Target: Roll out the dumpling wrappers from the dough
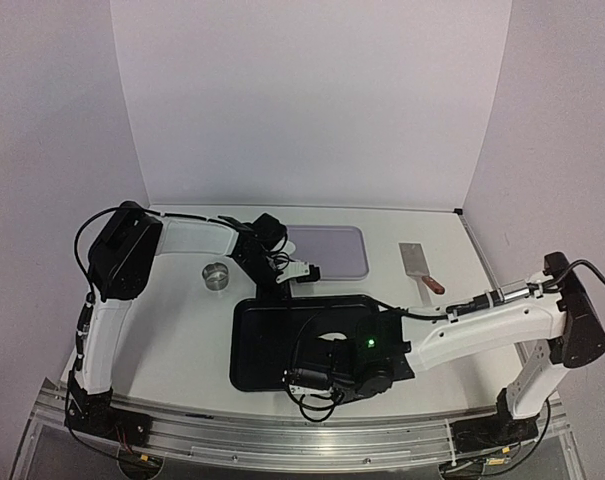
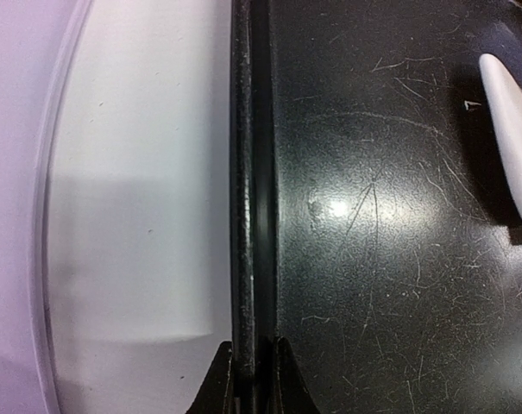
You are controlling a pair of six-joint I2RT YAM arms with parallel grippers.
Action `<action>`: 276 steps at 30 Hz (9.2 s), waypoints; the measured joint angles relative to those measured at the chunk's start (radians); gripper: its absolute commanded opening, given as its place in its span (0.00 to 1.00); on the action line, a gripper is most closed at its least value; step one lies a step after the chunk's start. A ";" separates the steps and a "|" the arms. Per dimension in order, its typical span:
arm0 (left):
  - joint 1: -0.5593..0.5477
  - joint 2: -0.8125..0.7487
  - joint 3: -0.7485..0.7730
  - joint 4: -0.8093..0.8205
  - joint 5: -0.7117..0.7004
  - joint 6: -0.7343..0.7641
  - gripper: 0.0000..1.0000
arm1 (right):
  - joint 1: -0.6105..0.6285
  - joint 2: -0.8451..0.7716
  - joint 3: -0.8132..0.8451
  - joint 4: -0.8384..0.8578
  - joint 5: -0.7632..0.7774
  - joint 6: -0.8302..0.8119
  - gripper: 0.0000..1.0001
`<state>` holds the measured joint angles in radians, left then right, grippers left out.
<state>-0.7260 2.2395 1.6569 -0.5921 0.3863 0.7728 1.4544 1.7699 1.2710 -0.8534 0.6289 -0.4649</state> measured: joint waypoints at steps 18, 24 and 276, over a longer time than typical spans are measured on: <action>0.005 0.000 0.000 0.001 -0.006 -0.007 0.00 | -0.065 0.075 0.234 -0.050 -0.041 -0.165 0.00; 0.005 0.000 0.000 0.001 -0.006 -0.007 0.00 | -0.089 0.077 0.254 -0.053 0.001 -0.188 0.00; 0.000 0.066 0.117 -0.063 0.001 0.148 0.00 | -0.358 -0.129 -0.102 0.388 -0.412 -0.672 0.00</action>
<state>-0.7262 2.3054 1.7744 -0.6552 0.3875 0.9207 1.0968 1.6409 1.1691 -0.4653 0.2165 -1.1373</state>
